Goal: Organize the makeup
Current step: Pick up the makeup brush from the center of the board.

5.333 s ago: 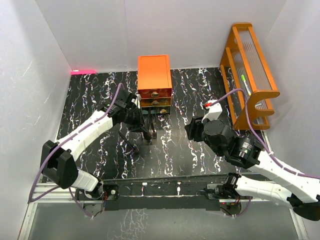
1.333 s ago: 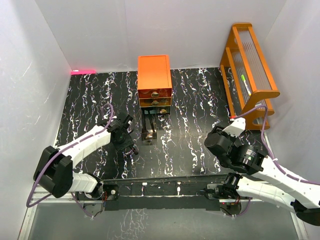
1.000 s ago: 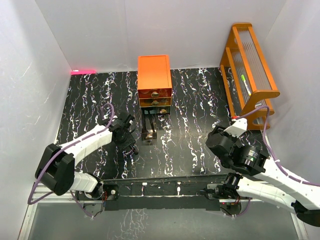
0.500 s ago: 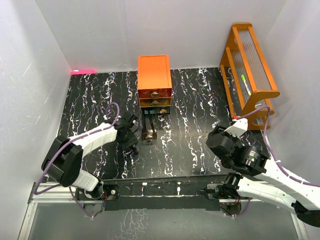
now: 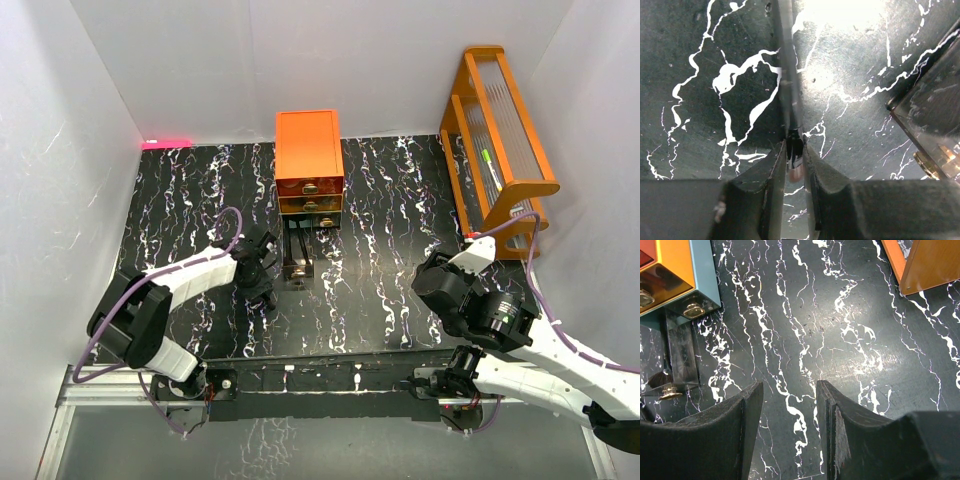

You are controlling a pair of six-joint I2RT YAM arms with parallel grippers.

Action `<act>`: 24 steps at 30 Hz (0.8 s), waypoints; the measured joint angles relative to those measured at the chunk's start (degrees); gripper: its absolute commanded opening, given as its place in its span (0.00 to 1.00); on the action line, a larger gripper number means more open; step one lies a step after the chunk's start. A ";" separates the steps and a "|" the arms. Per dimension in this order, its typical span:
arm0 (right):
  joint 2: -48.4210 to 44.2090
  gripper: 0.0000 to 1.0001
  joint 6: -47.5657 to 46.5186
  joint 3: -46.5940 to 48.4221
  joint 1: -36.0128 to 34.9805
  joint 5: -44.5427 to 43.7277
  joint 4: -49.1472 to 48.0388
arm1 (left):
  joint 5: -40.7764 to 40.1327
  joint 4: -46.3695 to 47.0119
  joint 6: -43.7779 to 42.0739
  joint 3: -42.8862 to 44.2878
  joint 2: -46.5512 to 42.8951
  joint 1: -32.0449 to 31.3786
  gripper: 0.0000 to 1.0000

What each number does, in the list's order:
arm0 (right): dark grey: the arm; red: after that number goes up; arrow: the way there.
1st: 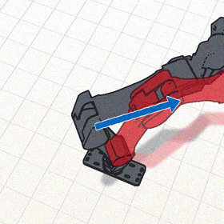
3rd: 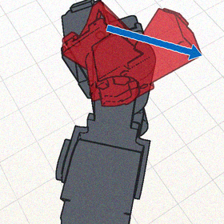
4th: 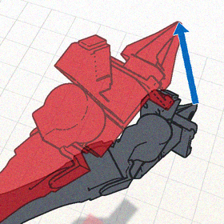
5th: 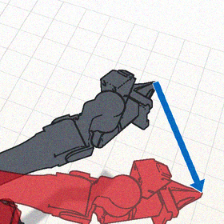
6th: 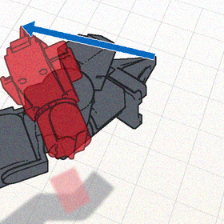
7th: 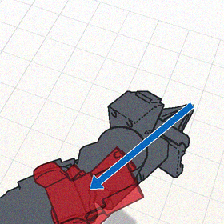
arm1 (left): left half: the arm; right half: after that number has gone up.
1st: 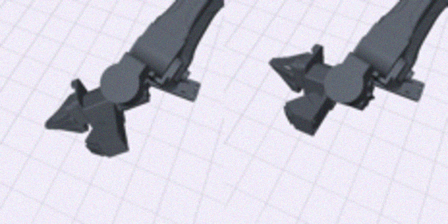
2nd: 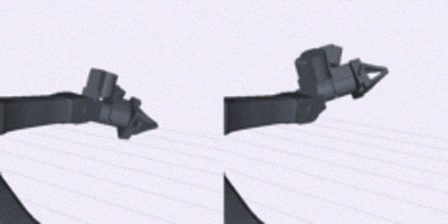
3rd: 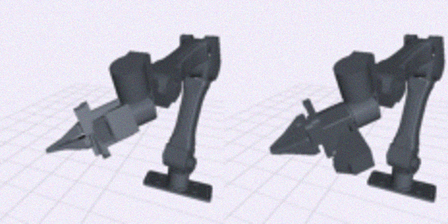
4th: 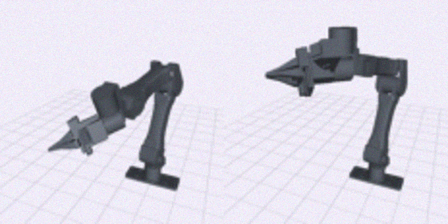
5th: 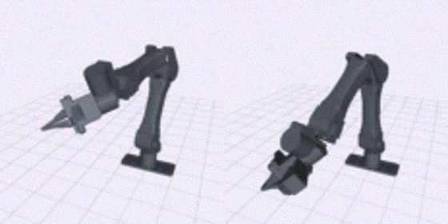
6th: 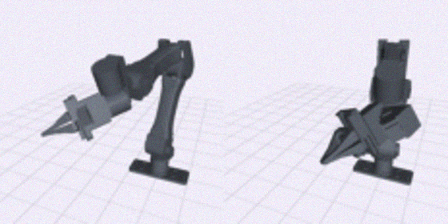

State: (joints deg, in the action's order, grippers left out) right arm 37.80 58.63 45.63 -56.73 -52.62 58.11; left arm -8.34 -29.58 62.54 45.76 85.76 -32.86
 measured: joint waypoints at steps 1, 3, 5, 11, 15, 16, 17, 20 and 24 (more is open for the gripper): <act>0.00 0.49 0.00 0.00 0.00 0.00 0.00 | 0.04 0.17 -0.44 -0.13 -0.09 0.00 0.13; 0.00 0.49 0.02 0.00 0.00 0.00 0.00 | 0.35 0.76 -1.33 -0.42 -0.37 0.00 0.11; -0.04 0.49 0.00 0.00 0.00 0.00 0.00 | 0.61 1.16 -2.08 -0.70 -0.74 0.00 0.07; -0.09 0.49 0.00 0.00 0.00 0.00 0.00 | 2.27 2.12 -4.81 -1.03 -1.33 0.00 0.00; -0.11 0.49 0.00 0.00 0.00 0.00 0.00 | 3.02 1.73 -6.51 -1.03 -3.23 0.00 0.00; -0.11 0.49 0.00 0.02 0.00 0.00 0.00 | 2.99 1.40 -6.84 -1.03 -4.15 0.00 0.00; -0.11 0.49 0.00 0.00 0.00 0.00 0.00 | 2.95 0.83 -7.17 -1.01 -5.18 0.00 0.00; -0.24 0.49 0.00 0.00 0.00 0.02 -0.02 | 2.45 -1.20 -8.02 -0.44 -8.44 0.00 0.00; -0.35 0.49 0.00 0.00 0.00 0.02 -0.07 | 1.27 -3.78 -9.33 1.64 -11.89 0.00 0.00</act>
State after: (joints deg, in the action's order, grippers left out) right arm 37.45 58.63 45.63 -56.73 -52.60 58.04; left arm -7.07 -33.36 53.21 47.40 73.87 -32.86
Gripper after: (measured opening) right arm 0.493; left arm 0.102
